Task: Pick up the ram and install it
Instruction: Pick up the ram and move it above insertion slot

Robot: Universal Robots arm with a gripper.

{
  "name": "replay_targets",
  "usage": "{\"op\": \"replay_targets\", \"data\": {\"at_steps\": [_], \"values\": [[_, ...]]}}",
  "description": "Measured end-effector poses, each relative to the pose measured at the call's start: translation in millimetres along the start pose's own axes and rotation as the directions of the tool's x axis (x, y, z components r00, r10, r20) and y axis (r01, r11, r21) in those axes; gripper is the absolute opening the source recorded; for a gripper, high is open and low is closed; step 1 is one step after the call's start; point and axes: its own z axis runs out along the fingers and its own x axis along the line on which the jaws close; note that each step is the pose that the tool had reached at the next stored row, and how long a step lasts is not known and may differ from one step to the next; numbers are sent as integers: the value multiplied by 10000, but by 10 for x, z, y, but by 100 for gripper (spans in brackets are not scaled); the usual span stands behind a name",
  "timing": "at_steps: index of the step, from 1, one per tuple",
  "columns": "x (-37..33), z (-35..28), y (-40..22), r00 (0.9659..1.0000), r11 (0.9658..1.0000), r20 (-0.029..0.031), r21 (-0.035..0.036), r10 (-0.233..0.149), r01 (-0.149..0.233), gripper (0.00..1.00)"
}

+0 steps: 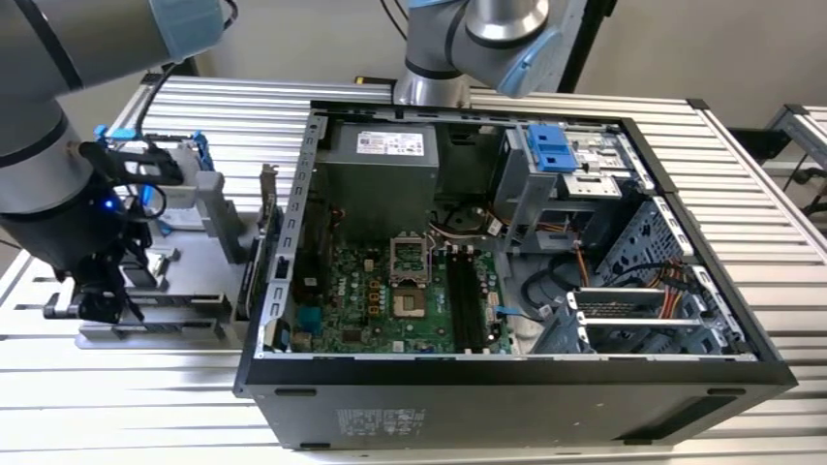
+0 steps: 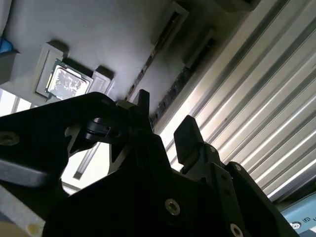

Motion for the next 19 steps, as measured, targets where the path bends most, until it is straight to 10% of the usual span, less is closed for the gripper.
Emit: {"op": "replay_targets", "data": {"at_steps": [19], "values": [[76, 299, -1, 10000, 10000, 55, -17, 8, -8, 100]]}}
